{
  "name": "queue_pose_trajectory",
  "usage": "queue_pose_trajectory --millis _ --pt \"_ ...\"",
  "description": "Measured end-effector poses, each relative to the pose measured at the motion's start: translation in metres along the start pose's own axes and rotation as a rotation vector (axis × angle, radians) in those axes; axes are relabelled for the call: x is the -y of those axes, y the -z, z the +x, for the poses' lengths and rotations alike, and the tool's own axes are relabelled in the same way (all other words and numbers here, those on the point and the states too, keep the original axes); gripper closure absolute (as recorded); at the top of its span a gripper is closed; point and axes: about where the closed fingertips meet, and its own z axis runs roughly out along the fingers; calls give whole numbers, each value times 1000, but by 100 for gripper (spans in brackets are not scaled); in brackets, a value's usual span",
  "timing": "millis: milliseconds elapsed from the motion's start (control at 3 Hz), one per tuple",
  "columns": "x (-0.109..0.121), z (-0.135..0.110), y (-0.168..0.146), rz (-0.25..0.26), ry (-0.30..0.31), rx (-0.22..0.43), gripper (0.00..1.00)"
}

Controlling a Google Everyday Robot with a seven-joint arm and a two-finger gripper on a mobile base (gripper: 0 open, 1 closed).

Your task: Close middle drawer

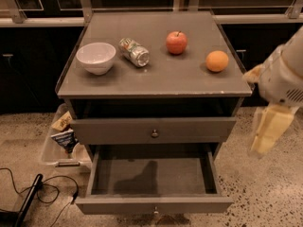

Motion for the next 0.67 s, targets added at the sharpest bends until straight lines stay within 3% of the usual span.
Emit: queue_pose_trajectory --millis 667 --pt "-66 30 -114 -93 31 32 42"
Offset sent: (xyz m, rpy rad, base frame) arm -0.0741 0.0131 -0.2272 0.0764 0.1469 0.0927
